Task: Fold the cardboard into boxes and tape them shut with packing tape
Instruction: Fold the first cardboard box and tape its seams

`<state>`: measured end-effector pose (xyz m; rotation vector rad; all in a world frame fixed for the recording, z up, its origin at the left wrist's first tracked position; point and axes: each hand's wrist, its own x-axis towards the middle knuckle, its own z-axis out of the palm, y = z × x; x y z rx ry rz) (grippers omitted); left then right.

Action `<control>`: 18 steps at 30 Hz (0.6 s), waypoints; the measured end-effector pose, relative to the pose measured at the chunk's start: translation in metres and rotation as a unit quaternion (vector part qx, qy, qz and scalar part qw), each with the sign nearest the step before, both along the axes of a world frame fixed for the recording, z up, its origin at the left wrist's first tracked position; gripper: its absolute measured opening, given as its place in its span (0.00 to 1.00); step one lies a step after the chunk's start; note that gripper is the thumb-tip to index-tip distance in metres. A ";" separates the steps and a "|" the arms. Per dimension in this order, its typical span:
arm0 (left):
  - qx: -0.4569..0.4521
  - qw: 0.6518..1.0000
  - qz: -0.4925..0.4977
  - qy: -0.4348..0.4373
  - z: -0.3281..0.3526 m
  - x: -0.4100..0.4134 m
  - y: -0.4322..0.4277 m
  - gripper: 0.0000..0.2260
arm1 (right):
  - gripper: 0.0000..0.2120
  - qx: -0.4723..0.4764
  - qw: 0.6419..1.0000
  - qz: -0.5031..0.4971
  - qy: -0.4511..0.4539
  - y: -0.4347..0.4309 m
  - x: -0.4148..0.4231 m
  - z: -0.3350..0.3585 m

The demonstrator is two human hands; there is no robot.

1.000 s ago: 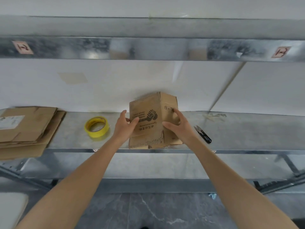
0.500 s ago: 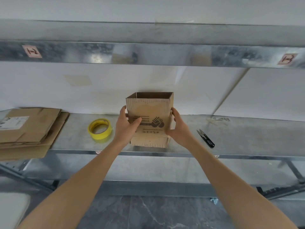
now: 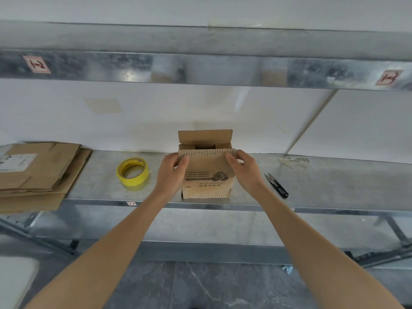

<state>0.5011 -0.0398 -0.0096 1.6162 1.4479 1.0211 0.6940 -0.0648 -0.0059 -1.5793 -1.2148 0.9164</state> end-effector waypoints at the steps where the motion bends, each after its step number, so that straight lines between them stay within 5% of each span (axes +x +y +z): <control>1: -0.012 1.000 0.011 -0.003 0.000 0.001 0.003 0.06 | 0.07 -0.004 1.000 -0.005 -0.012 0.003 0.000 0.001; 6: -0.071 0.997 -0.020 -0.029 0.015 0.003 0.016 0.32 | 0.32 -0.042 0.998 0.025 -0.050 0.013 0.006 0.008; 10: -0.043 0.995 -0.066 0.058 0.027 0.002 0.030 0.35 | 0.42 -0.044 0.990 0.103 -0.080 0.025 0.014 0.017; 14: 0.017 0.976 -0.087 0.201 0.021 -0.003 0.034 0.21 | 0.29 -0.036 0.975 0.133 -0.177 0.027 0.019 0.017; 18: -0.012 0.975 -0.095 0.199 0.008 -0.006 0.027 0.19 | 0.20 -0.015 0.958 0.149 -0.243 0.015 0.016 0.011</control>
